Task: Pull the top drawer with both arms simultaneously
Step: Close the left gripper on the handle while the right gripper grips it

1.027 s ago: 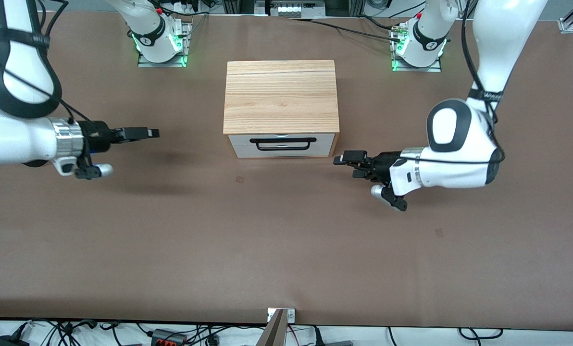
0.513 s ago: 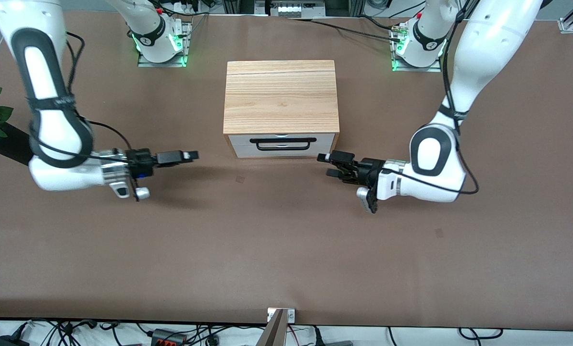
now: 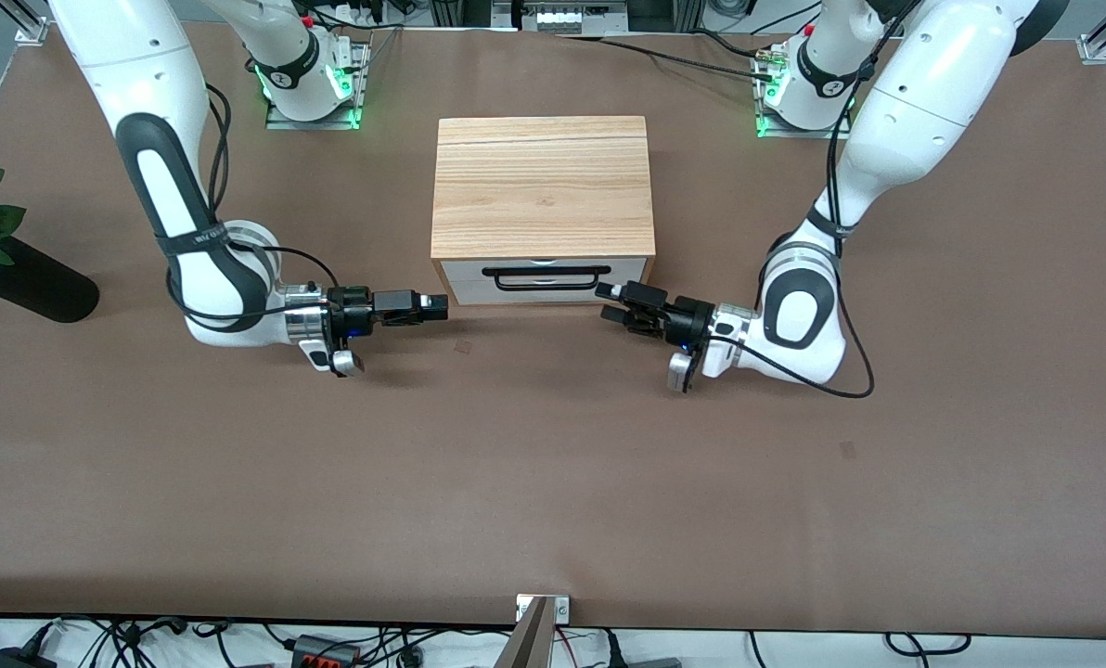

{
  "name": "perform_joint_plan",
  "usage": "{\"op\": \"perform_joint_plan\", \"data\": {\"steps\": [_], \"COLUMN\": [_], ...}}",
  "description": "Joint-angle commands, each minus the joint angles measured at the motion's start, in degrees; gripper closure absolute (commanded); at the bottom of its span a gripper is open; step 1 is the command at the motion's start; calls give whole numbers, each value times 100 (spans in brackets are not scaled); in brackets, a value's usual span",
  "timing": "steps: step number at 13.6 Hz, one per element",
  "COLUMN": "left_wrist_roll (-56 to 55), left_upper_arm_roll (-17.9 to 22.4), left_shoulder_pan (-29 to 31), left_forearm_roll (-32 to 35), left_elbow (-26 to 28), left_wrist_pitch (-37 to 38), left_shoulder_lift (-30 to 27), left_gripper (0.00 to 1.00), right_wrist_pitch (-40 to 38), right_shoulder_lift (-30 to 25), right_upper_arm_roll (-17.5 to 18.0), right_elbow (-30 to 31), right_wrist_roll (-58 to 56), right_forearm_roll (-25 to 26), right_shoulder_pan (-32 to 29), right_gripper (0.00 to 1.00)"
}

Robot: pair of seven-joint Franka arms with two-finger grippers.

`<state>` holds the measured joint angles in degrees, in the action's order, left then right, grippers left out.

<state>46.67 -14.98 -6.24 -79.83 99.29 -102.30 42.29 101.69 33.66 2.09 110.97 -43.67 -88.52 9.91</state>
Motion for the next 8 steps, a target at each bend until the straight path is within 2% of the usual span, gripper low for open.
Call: {"op": "perform_joint_plan", "data": {"steps": [1,4,6,8], "left_wrist_roll": [175,175,175,175], "left_upper_arm_roll": [-57,-84,-84,-84], "left_shoulder_pan": [-9,26,17,0], "left_forearm_roll": [-322,-437,-516,-631], "left_elbow": [353,547,617,644], "left_wrist_pitch": [122,245,342,403], "left_shoulder_lift": [-80,-89,-45,-36], "left_gripper": [3,7,15,30], "right_wrist_pitch": [0,-9,-18,-9], "right_shoulder_lift": [27,237,282,291], "right_upper_arm_roll": [-24,-16,-7,28], "right_elbow": [249,259,259,268], "right_wrist_roll": [-466,-844,-924,-933], "right_forearm_roll": [-603,-833,-912,-1000], "right_shoulder_pan": [274,336,380,450], "right_gripper": [0,0,13,24]}}
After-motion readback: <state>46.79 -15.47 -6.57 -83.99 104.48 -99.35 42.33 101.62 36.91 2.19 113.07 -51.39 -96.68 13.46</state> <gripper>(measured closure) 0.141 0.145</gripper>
